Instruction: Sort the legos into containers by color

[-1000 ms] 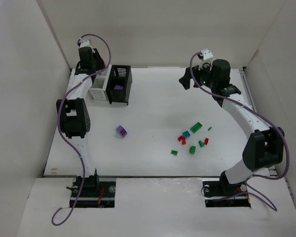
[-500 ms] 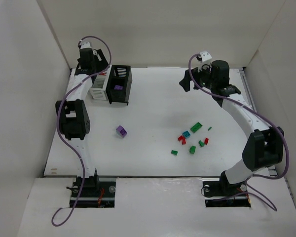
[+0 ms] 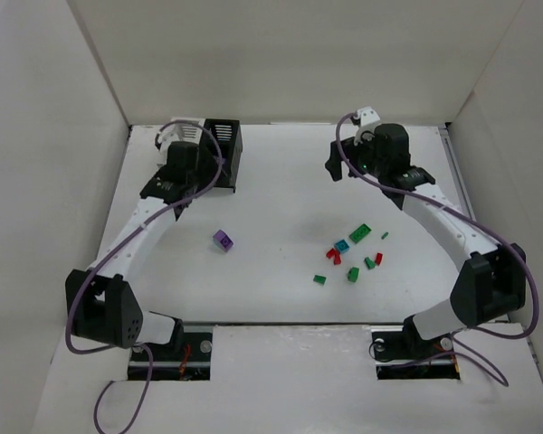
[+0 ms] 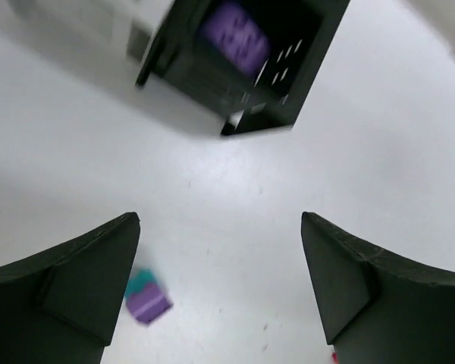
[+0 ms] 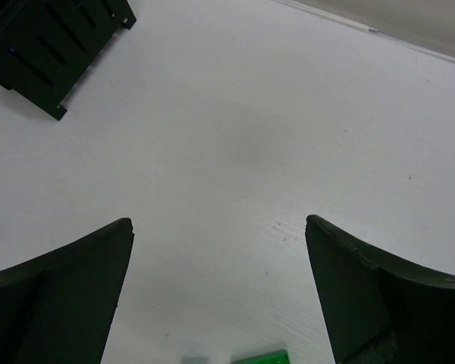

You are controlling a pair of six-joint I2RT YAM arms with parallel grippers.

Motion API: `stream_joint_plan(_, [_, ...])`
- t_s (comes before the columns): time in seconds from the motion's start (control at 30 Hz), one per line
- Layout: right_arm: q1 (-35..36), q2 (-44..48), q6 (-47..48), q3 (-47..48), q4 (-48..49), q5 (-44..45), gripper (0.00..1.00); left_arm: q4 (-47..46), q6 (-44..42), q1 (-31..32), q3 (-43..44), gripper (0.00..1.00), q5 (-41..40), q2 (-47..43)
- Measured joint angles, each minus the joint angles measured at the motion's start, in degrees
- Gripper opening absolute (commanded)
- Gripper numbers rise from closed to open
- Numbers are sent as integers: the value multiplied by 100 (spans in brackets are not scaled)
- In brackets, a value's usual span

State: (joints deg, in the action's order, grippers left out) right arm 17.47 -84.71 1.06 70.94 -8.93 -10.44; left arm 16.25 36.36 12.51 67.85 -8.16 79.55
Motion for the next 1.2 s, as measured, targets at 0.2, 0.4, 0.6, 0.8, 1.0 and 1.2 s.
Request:
stream_joint_plan(0.2, [413, -2, -129, -72, -337, 522, 100, 726, 774, 734, -986, 68, -254, -286])
stream_joint_plan(0.4, [841, -2, -155, -72, -654, 1060, 100, 1331, 1244, 1252, -1141, 73, -326, -291])
stream_joint_plan(0.6, [935, -4, -267, -173, -863, 1532, 100, 1880, 1718, 1316, -1141, 72, -494, -33])
stream_joint_plan(0.8, [933, -24, -352, -243, -1049, 1740, 100, 2175, 1961, 1370, -1071, 67, -588, 540])
stream_joint_plan(1.0, [918, -61, -372, -243, -1130, 1864, 100, 2225, 2028, 1432, -881, 50, -610, 844])
stream_joint_plan(1.2, [879, -131, -387, -243, -1165, 1902, 100, 2236, 2057, 1471, -782, 44, -686, 1099])
